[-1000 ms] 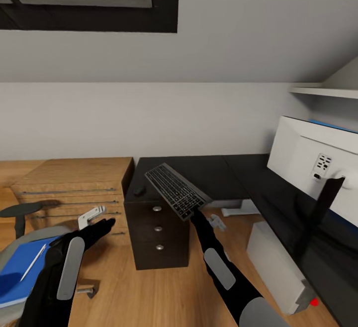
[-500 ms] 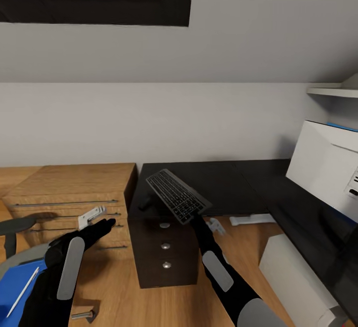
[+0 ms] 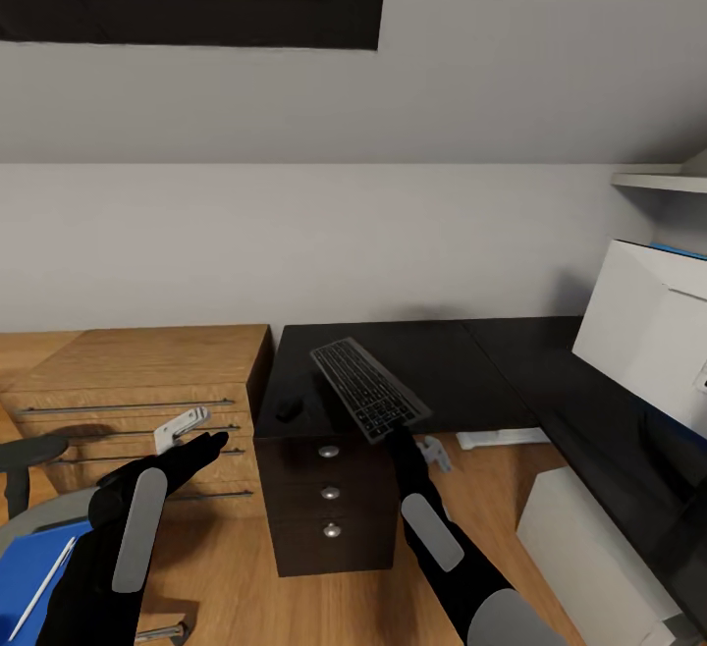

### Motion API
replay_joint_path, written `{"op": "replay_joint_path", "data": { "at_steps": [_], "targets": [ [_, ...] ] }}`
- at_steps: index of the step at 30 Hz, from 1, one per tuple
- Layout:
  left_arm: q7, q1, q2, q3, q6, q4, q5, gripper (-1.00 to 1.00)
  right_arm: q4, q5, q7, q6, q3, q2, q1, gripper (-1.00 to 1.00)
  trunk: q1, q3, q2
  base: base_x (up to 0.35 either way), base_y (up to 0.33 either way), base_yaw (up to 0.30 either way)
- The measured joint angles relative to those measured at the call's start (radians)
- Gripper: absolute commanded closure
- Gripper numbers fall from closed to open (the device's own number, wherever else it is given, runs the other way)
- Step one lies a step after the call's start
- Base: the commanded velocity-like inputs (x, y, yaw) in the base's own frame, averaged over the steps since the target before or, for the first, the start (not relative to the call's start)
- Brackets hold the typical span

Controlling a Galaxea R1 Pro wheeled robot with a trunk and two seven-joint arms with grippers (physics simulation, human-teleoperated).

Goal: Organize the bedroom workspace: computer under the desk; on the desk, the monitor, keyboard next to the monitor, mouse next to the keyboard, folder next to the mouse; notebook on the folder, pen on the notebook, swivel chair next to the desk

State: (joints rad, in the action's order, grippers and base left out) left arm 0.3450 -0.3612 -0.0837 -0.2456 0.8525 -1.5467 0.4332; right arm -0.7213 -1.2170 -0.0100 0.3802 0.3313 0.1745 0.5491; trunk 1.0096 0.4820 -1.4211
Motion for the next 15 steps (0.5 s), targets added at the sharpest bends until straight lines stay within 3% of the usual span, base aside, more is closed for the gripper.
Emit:
{"op": "replay_joint_path", "data": {
  "at_steps": [15],
  "targets": [
    [0.000, 0.000, 0.000, 0.000, 0.000, 0.000, 0.001, -1.00, 0.042, -0.021, -0.010, 0.048, 0.001, 0.000, 0.000, 1.00, 0.000, 0.000, 0.000, 0.000, 0.000, 0.000]
  ]
}}
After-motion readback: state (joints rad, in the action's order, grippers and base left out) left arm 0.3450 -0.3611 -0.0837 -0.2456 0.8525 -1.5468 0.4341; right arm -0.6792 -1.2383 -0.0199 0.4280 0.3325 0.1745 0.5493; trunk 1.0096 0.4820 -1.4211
